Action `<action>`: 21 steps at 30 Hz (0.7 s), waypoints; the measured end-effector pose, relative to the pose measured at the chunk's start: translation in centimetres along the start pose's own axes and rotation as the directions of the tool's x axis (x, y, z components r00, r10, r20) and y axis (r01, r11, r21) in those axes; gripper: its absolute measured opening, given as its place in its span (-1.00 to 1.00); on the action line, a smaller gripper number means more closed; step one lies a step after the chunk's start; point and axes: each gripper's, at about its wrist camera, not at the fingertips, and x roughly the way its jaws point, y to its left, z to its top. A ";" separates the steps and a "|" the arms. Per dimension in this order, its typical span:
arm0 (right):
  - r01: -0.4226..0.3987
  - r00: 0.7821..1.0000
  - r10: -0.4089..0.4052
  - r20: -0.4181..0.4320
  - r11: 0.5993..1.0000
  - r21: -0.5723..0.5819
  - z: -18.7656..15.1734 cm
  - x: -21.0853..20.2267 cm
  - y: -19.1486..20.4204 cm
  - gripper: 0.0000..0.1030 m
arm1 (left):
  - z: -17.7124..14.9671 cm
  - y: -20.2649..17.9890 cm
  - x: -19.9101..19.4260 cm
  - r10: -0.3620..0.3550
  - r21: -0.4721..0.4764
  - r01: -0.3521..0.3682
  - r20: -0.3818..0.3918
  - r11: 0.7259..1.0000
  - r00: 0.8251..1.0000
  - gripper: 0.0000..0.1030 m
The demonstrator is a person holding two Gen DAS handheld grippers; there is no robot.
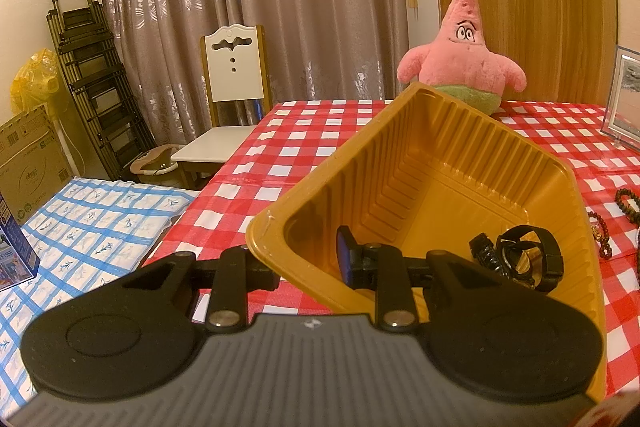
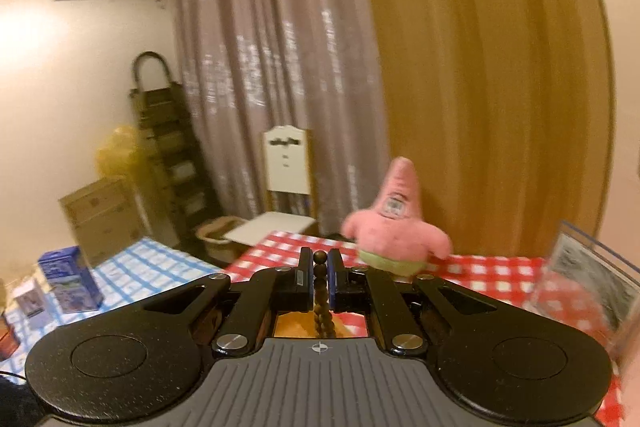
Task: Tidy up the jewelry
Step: 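Lift the brown bead strand high with the right tool, untangling it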
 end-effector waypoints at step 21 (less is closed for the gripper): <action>-0.293 0.951 0.301 -0.076 0.951 0.094 -2.1 10.7 7.7 -0.87 | 0.4 -0.3 -0.1 0.002 -0.002 -0.002 0.002 1.000 1.000 -0.52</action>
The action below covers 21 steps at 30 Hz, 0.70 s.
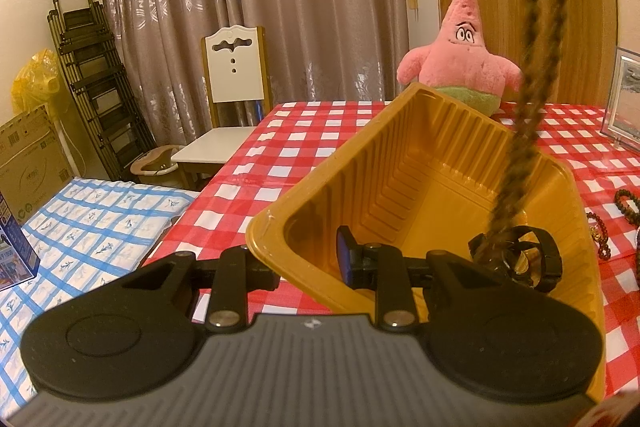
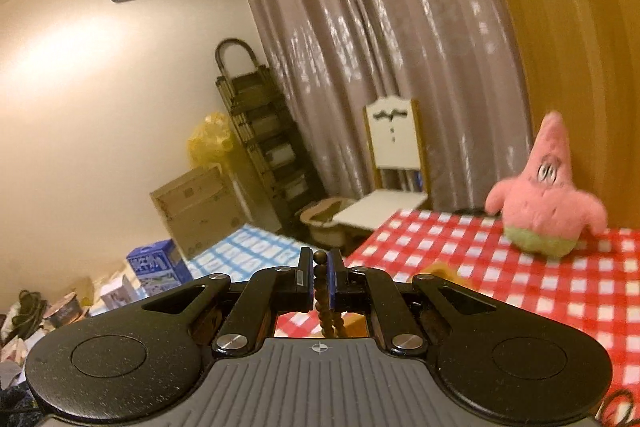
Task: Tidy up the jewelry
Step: 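Lift the brown bead strand high with the right tool, untangling it, then lower the bead strand into the tray and open the right tool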
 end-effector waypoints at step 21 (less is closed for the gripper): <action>0.160 0.930 -0.049 -0.364 0.946 0.282 -12.1 6.4 -6.1 -0.87 | -0.2 0.0 0.4 -0.002 -0.012 0.002 -0.009 1.000 1.000 -0.52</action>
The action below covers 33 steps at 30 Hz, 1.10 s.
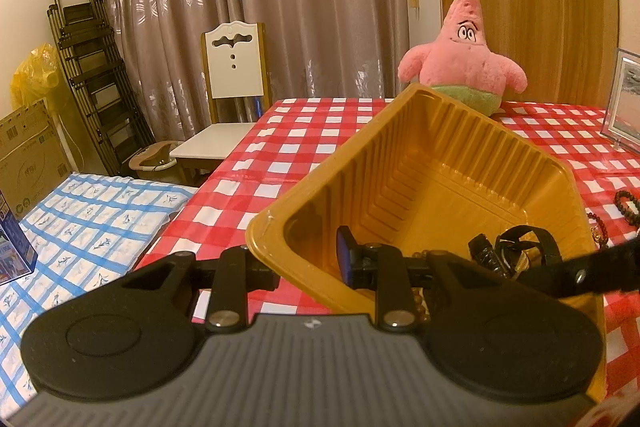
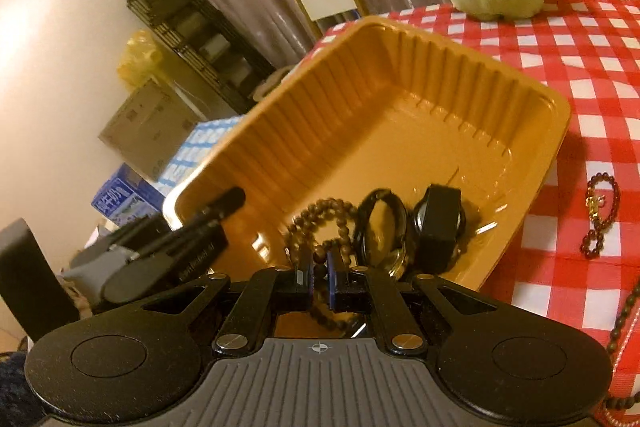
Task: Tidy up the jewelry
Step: 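Lower the bead strand into the tray and open the right tool, then reach the right tool to the bead bracelet with gold charm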
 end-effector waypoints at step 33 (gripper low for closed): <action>0.348 0.936 -0.350 0.041 0.936 0.057 -4.8 -7.6 -4.0 0.01 | -0.1 -0.2 -0.2 -0.001 0.002 0.001 0.000 1.000 1.000 -0.52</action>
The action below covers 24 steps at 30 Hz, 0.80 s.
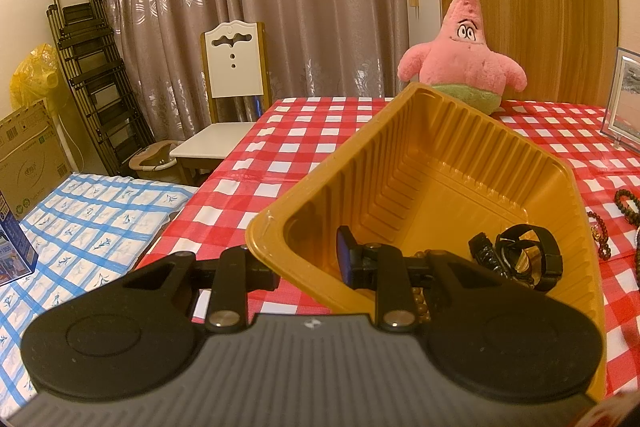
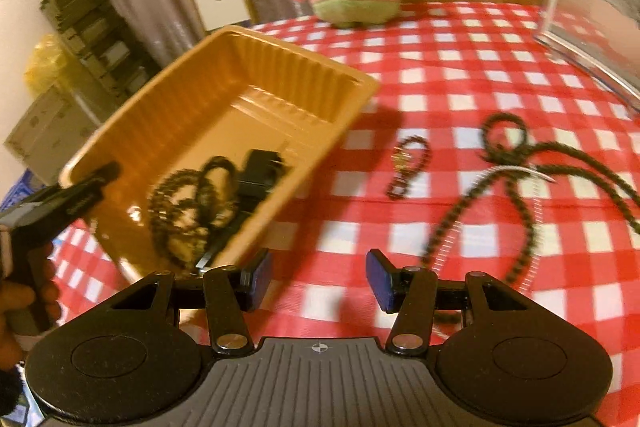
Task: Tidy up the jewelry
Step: 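Reach the right tool to the bead bracelet with gold charm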
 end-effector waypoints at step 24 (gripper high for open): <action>0.099 0.995 -0.099 0.024 0.995 0.023 2.5 3.5 -4.1 -0.05 | -0.1 0.4 -0.2 0.005 -0.007 -0.006 -0.006 1.000 1.000 -0.52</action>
